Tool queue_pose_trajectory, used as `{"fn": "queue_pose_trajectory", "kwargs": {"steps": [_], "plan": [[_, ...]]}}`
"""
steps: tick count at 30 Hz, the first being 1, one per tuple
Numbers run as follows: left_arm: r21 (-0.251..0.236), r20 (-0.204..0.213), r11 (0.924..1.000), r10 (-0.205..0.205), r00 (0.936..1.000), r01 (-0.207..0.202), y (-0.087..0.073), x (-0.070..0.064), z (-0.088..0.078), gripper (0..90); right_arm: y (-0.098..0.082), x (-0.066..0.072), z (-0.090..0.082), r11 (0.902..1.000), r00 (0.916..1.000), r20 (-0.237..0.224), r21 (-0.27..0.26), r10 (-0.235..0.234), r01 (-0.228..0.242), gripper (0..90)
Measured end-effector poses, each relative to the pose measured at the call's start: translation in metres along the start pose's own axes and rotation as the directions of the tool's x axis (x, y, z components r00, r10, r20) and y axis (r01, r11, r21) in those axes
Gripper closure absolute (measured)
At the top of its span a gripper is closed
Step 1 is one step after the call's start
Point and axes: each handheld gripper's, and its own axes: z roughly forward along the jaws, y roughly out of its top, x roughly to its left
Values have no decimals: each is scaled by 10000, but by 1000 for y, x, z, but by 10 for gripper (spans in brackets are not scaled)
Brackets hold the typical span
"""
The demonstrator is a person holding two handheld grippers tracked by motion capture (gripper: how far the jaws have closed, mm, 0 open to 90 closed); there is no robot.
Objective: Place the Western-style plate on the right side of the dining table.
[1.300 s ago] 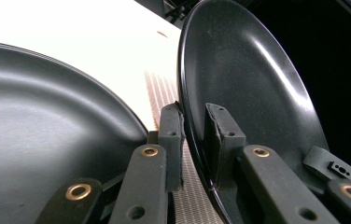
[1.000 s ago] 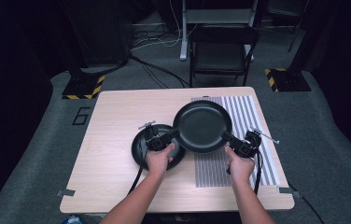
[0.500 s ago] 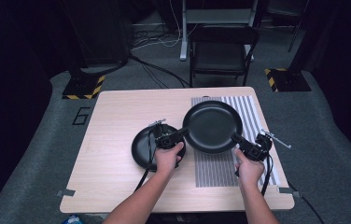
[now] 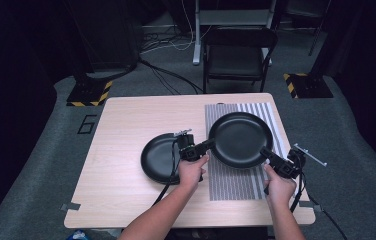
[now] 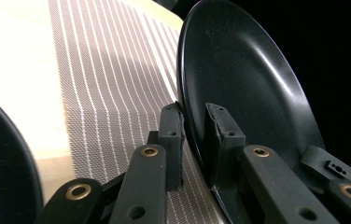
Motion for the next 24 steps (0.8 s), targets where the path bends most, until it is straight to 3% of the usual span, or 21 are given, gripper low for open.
{"fn": "queue_pose_trajectory", "kwargs": {"steps": [11, 24], "plan": [[118, -113, 9998, -150, 9998, 152, -10, 0, 16, 776, 2, -15, -1, 10000, 9997, 228, 22, 21, -22, 768], [289, -385, 9989, -345, 9987, 356, -12, 11, 40, 775, 7, -33, 19, 9996, 9992, 378, 249, 103, -113, 771]]}}
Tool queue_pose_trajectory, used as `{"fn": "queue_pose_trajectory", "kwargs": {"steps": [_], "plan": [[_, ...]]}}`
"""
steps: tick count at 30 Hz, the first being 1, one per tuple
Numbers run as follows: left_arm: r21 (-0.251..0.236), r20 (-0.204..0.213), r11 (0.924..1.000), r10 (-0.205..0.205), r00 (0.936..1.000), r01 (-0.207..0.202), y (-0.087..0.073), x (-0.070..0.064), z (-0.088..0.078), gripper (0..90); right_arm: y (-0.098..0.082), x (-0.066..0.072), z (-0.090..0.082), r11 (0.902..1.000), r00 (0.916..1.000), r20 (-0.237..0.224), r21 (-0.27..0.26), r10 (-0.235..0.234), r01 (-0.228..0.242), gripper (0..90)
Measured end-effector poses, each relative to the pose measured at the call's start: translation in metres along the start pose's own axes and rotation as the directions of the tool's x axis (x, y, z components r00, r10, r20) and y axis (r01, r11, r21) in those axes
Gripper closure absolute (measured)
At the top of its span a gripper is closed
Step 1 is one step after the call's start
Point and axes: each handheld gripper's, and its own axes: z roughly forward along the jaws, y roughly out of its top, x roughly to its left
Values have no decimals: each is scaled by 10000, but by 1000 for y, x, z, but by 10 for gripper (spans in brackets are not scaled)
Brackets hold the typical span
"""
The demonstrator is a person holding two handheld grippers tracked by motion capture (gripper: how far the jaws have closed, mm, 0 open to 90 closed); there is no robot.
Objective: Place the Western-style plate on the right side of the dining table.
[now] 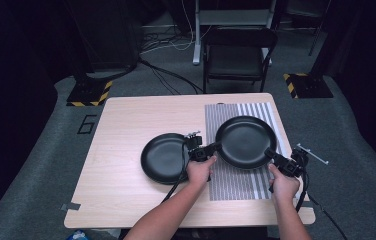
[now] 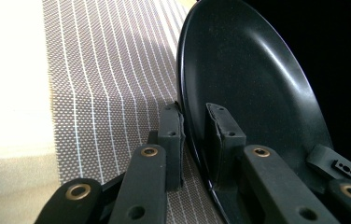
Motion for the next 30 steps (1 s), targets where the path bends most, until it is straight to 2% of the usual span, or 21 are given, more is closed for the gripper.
{"fn": "queue_pose_trajectory", "kwargs": {"steps": [1, 8, 12, 13, 16, 24, 25, 28, 30], "plan": [[-32, -115, 10000, 13, 9999, -14, 1, 0, 2, 776, 0, -2, 3, 10000, 10000, -23, -30, 60, -60, 771], [63, -209, 9999, -127, 9997, 128, -1, 3, 8, 775, -1, -6, 7, 10000, 10000, 0, -14, 48, -48, 771], [24, -329, 9999, -108, 9994, 109, -2, 1, 10, 774, -1, -10, 10, 9999, 9999, -30, 25, 160, -160, 772], [42, -339, 10000, 18, 9994, -17, -2, 1, 10, 773, 0, -12, 11, 9998, 9998, -62, 81, 176, -175, 770], [127, -373, 9999, -107, 9992, 112, -3, 2, 13, 773, 1, -14, 12, 9998, 9998, -36, 137, 171, -171, 771], [281, -574, 9996, 42, 9983, -26, -4, 6, 21, 772, 0, -21, 19, 9994, 9997, 106, 274, 210, -213, 768], [322, -631, 9994, -103, 9980, 123, -5, 6, 22, 771, 0, -22, 20, 9992, 9996, 160, 319, 217, -222, 767], [324, -637, 9994, -112, 9979, 133, -5, 8, 24, 771, 0, -23, 22, 9991, 9995, 194, 342, 244, -250, 767], [277, -691, 9992, -263, 9973, 283, -5, 7, 25, 772, 0, -24, 23, 9992, 9996, 179, 336, 233, -239, 768]]}}
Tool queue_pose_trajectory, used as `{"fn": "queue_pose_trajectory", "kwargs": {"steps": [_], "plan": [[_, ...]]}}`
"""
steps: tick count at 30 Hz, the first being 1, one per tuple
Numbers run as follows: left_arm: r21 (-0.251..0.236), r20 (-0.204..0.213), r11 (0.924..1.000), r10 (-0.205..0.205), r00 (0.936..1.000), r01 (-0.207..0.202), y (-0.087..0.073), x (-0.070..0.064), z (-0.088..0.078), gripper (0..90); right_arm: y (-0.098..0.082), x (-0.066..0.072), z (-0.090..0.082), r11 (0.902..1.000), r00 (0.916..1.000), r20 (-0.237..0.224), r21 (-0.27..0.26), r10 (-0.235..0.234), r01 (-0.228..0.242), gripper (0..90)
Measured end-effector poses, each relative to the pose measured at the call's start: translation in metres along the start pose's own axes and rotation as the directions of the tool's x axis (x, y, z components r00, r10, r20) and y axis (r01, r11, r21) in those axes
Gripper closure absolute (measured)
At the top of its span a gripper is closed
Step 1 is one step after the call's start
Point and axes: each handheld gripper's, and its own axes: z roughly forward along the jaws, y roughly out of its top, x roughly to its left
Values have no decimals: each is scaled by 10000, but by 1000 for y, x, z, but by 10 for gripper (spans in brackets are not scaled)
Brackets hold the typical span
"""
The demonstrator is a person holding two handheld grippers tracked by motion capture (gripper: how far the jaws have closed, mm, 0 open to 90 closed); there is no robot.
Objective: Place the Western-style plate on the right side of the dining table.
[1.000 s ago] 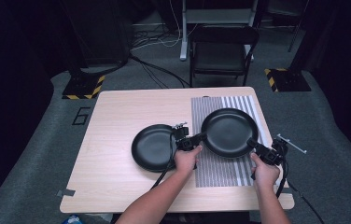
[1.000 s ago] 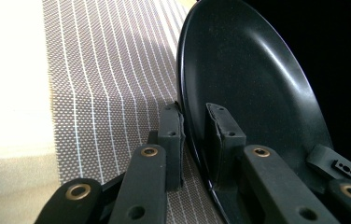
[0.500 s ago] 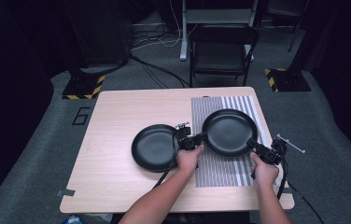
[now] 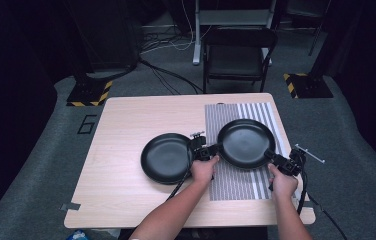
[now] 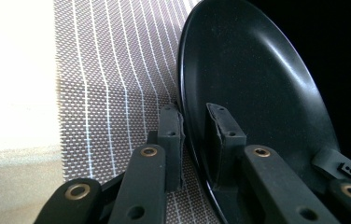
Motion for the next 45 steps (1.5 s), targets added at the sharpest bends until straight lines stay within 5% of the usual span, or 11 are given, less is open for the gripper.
{"fn": "queue_pose_trajectory", "kwargs": {"steps": [18, 34, 37, 45], "plan": [[118, -642, 9999, 102, 9979, -94, 1, 1, 5, 769, 1, -8, 18, 9986, 9988, 3, 236, 481, -481, 766], [325, -1312, 9994, 190, 9912, -149, -5, 0, 17, 748, 0, -17, 28, 9945, 9960, 452, 677, 770, -800, 754], [342, -1575, 9984, 504, 9862, -455, -6, -4, 18, 732, 0, -16, 29, 9947, 9955, 578, 665, 748, -786, 747], [344, -1149, 9992, 258, 9930, -219, -5, -3, 18, 632, 1, -10, 30, 9938, 9952, 686, 813, 699, -754, 634]]}}
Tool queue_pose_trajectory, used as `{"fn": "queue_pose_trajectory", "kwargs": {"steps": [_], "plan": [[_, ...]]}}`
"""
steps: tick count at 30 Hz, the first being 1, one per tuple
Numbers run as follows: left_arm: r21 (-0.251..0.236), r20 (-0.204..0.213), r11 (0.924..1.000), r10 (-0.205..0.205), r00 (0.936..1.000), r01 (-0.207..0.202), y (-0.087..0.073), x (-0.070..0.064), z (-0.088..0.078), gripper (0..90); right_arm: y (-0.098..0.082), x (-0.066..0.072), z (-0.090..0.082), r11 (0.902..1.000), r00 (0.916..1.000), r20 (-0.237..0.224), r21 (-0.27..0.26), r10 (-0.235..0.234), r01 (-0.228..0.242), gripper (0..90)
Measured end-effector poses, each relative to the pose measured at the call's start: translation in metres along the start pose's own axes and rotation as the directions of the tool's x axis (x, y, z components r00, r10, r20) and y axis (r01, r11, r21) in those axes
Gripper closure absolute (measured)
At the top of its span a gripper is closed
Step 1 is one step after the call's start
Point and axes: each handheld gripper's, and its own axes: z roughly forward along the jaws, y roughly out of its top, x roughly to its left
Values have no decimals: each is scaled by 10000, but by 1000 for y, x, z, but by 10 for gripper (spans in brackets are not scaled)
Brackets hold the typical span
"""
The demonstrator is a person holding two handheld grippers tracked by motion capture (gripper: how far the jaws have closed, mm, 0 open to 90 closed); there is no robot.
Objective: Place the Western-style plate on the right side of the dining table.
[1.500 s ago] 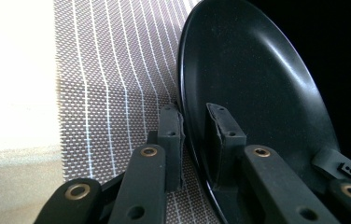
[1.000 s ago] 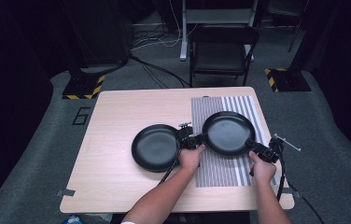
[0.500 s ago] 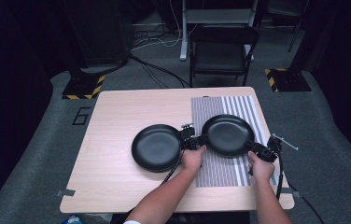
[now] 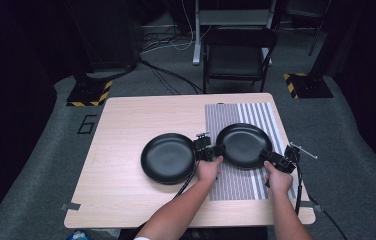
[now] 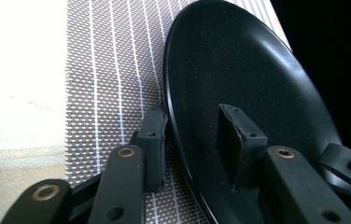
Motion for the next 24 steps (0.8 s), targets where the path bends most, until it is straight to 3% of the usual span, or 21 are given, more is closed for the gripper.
{"fn": "queue_pose_trajectory", "kwargs": {"steps": [5, 8, 10, 14, 16, 19, 22, 24], "plan": [[-19, 195, 9998, -220, 9996, 220, 1, 1, 0, 586, 0, 4, 0, 9994, 9993, 168, -4, -345, 345, 600], [34, 157, 9999, -125, 9998, 125, 0, 1, 0, 584, -3, 9, 0, 9983, 9968, 567, -157, -556, 566, 598], [37, 119, 9999, -111, 9999, 111, 1, 0, -1, 588, -5, 14, 0, 9943, 9904, 941, -239, -1016, 1043, 595], [11, 30, 10000, -26, 10000, 26, 1, 0, -2, 584, -12, 23, 1, 9792, 9666, 1704, -344, -1915, 2001, 568], [-99, 4, 9999, -47, 10000, 47, 1, 0, -2, 583, -12, 23, 0, 9803, 9662, 1809, -387, -1839, 1938, 568], [-116, 21, 9999, -110, 9999, 110, 1, 0, -3, 577, -10, 21, -1, 9903, 9790, 1634, -447, -1223, 1312, 564], [-169, 0, 9997, -200, 9998, 200, 2, 0, -3, 575, -9, 23, -7, 9831, 9718, 1905, -914, -1392, 1587, 566], [-154, 14, 9998, -94, 10000, 95, 1, 0, -3, 575, -6, 21, -10, 9842, 9758, 1772, -990, -1278, 1469, 566]]}}
